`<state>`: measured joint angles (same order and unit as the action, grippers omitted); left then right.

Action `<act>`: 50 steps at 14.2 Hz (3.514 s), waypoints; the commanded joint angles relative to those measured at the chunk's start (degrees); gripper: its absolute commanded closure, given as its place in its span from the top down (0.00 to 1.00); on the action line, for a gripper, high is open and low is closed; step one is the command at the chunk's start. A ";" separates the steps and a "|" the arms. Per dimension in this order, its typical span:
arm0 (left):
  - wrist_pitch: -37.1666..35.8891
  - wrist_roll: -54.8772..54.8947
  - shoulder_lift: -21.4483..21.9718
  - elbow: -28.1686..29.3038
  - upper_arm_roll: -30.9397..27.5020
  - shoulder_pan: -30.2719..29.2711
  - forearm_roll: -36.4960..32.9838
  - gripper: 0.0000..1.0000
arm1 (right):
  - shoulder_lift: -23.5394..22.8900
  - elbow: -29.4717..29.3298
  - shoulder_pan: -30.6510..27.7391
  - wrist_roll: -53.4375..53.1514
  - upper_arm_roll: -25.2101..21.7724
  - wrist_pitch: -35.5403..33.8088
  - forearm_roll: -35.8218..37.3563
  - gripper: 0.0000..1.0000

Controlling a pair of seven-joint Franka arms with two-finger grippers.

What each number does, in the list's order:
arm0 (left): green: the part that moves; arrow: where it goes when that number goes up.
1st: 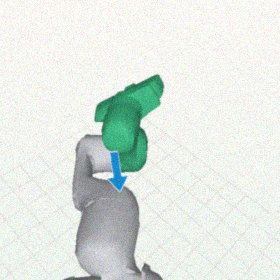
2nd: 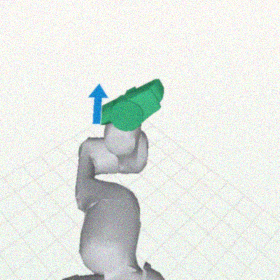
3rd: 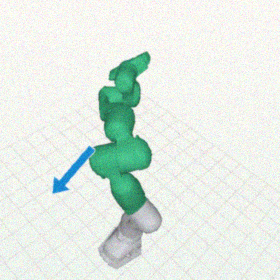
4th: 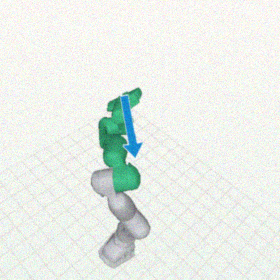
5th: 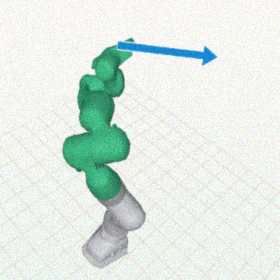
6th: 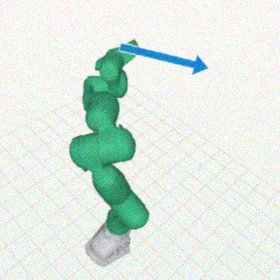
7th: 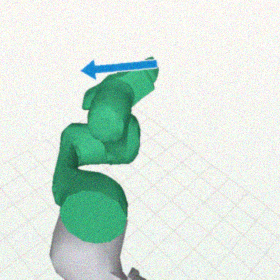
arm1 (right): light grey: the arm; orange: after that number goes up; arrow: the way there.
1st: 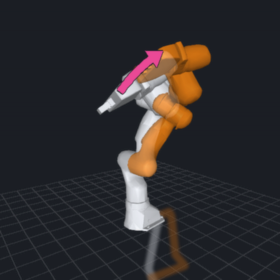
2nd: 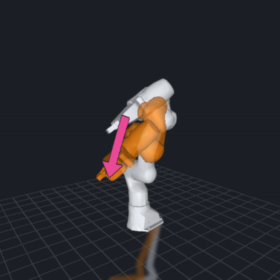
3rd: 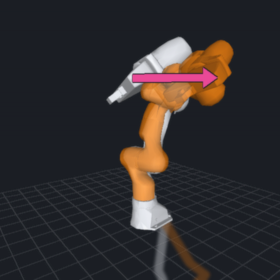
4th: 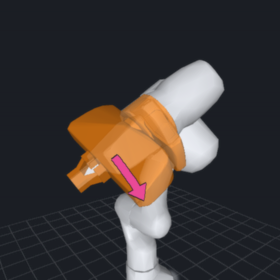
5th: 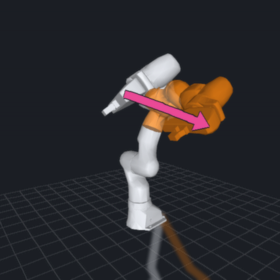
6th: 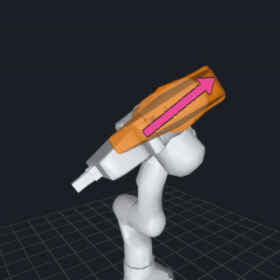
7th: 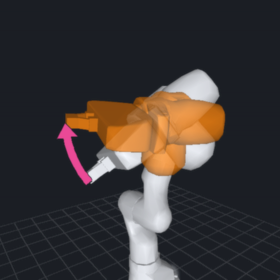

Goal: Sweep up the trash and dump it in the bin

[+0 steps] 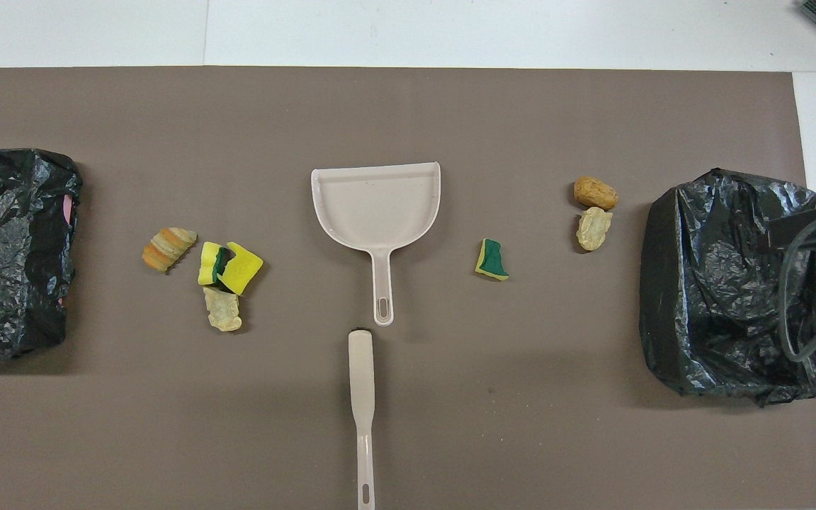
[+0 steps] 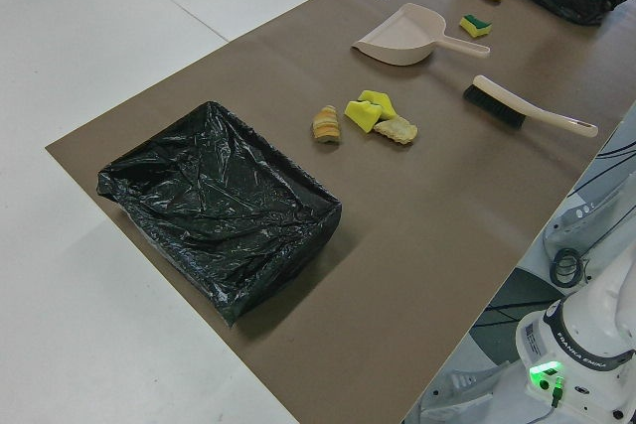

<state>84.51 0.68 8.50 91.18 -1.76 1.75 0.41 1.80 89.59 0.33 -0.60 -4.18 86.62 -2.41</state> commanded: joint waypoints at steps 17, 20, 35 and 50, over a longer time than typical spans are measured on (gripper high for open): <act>-0.49 0.20 0.90 0.76 0.27 -0.69 0.30 1.00 | 1.10 0.94 -0.42 -1.16 0.31 0.56 -0.40 1.00; -0.49 0.20 0.90 0.76 0.27 -0.69 0.30 1.00 | 1.10 0.94 -0.42 -1.07 0.31 0.56 -0.40 1.00; -0.49 0.20 0.91 0.76 0.27 -0.69 0.30 1.00 | 1.63 1.81 -0.07 -1.16 0.40 0.39 -0.40 1.00; -0.49 0.20 0.91 0.76 0.27 -0.78 0.30 1.00 | 0.84 3.48 3.35 -3.96 0.57 4.86 -0.40 1.00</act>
<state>84.51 0.68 8.50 91.18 -1.77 1.74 0.41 1.90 90.93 2.34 -1.31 -3.56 88.98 -2.41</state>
